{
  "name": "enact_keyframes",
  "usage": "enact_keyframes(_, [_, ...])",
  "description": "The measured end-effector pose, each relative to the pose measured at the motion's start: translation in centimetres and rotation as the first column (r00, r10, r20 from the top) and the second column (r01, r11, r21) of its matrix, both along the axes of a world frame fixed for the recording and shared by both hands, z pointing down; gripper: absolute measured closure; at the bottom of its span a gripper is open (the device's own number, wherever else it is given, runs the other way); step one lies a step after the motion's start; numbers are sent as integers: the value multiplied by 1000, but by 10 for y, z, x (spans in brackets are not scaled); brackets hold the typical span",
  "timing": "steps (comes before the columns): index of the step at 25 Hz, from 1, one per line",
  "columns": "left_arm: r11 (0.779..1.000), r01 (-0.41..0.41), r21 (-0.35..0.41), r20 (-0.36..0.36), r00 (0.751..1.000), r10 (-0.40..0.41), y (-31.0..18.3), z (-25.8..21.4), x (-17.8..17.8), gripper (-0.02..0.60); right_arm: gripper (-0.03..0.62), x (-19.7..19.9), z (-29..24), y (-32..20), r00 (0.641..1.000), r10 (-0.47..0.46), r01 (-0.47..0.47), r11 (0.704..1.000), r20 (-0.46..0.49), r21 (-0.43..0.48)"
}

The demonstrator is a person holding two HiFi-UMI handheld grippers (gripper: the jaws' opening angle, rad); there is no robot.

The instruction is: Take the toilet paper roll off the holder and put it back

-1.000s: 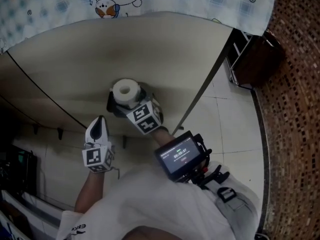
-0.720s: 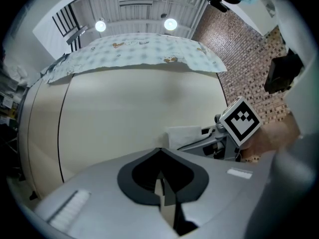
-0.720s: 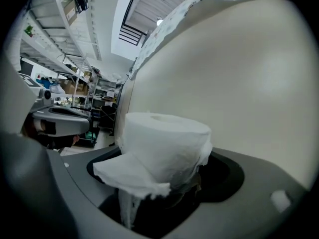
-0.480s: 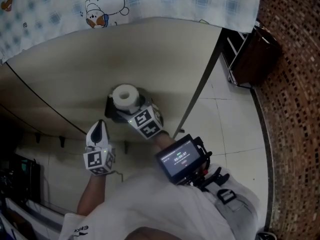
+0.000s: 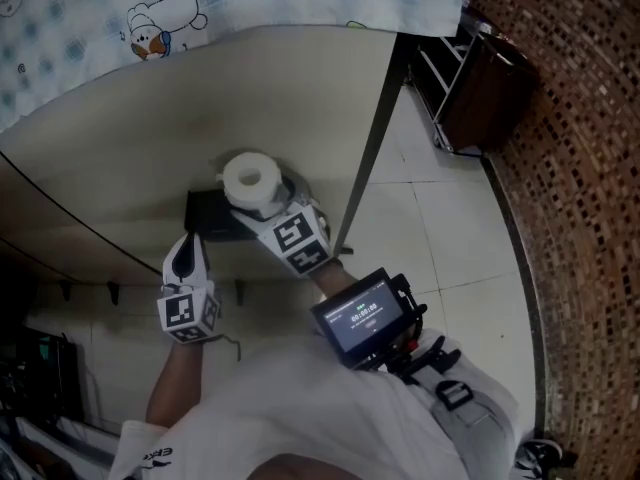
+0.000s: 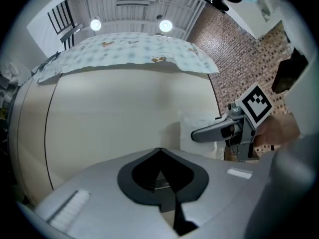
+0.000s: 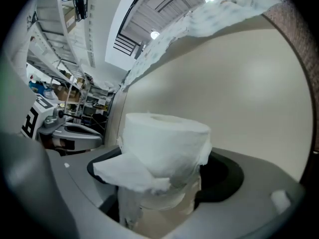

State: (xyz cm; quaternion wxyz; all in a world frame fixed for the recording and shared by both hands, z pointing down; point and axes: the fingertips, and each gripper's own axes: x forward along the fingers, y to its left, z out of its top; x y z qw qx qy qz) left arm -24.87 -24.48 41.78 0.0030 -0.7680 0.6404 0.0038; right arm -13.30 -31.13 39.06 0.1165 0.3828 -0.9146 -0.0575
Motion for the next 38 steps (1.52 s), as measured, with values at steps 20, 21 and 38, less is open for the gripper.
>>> enact_keyframes(20, [989, -148, 26, 9, 989, 148, -1, -15, 69, 580, 137, 102, 6, 28, 978, 202, -201, 979, 55, -31])
enact_keyframes(21, [989, -148, 23, 9, 989, 148, -2, -15, 68, 580, 137, 104, 9, 27, 975, 209, -205, 977, 79, -50])
enact_keyframes(38, [994, -105, -43, 38, 994, 107, 9, 0, 51, 580, 140, 151, 81, 17, 428, 395, 59, 885, 813, -461])
